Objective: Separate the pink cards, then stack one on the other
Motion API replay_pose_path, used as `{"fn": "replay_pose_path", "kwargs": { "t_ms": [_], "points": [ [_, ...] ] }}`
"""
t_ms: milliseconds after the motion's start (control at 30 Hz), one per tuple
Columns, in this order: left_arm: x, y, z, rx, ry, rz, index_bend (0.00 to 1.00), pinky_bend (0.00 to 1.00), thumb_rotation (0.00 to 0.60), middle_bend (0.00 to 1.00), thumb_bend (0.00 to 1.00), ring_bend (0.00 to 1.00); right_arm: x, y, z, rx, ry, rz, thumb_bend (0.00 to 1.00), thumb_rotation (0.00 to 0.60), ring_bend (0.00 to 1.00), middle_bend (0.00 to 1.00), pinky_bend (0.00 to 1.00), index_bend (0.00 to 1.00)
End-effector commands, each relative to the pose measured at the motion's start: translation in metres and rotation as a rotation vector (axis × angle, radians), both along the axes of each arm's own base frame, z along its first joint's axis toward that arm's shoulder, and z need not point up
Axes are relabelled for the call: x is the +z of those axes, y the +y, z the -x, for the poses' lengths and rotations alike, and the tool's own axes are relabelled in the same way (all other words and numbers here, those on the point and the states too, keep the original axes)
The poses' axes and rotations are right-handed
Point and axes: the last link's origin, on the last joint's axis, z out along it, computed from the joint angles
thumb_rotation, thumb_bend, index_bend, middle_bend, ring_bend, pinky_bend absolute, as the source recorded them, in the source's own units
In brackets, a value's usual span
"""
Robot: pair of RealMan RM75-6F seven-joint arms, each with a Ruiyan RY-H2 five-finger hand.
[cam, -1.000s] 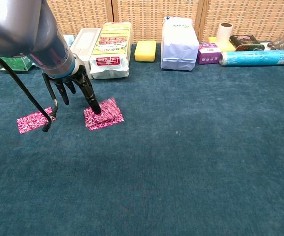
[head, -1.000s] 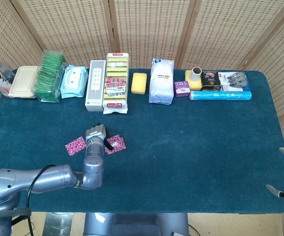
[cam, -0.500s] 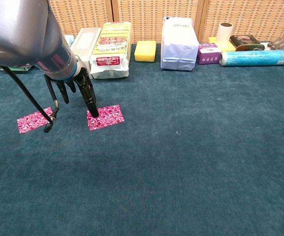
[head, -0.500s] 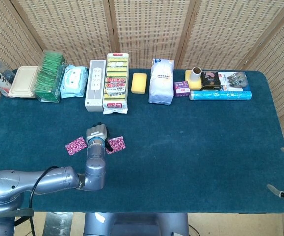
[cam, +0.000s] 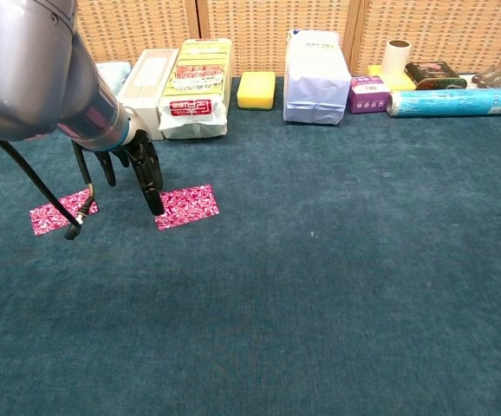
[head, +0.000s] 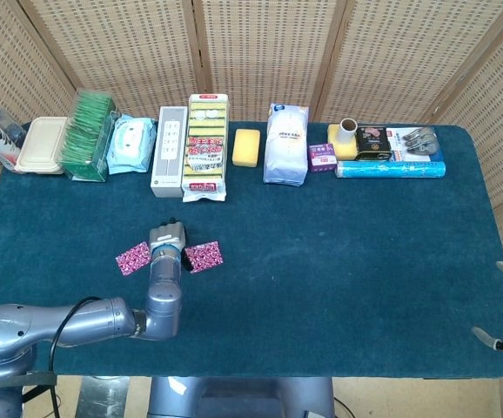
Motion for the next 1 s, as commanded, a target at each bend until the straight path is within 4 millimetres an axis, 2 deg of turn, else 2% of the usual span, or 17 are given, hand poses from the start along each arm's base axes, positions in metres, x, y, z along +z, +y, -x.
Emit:
{"fn": "replay_pose_path", "kwargs": {
  "t_ms": [33,300,633,800,1000],
  "points": [
    [-0.002,-0.001,-0.001,-0.004,0.0,0.006,0.32,0.18,0.6,0.0,0.12,0.0,0.0,-0.001,0.0,0.0,-0.001,0.0,0.0,0.6,0.0,0.0,0.0,0.1],
    [-0.005,-0.008,-0.012,-0.012,0.01,0.032,0.32,0.18,0.6,0.0,0.12,0.0,0.002,0.001,0.001,-0.001,-0.008,0.006,0.0,0.6,0.0,0.0,0.0,0.1],
    [-0.004,-0.01,-0.016,0.001,0.029,0.043,0.32,0.18,0.6,0.0,0.12,0.0,0.003,0.001,0.001,-0.001,-0.01,0.008,0.0,0.6,0.0,0.0,0.0,0.1],
    [0.003,-0.007,-0.013,-0.001,0.037,0.025,0.32,0.18,0.6,0.0,0.12,0.0,0.003,0.001,0.001,-0.003,-0.011,0.006,0.0,0.6,0.0,0.0,0.0,0.1],
    [0.027,-0.006,-0.001,-0.089,0.0,-0.022,0.32,0.18,0.6,0.0,0.12,0.0,0.003,0.001,0.001,-0.002,-0.012,0.006,0.0,0.6,0.0,0.0,0.0,0.1]
  ]
}}
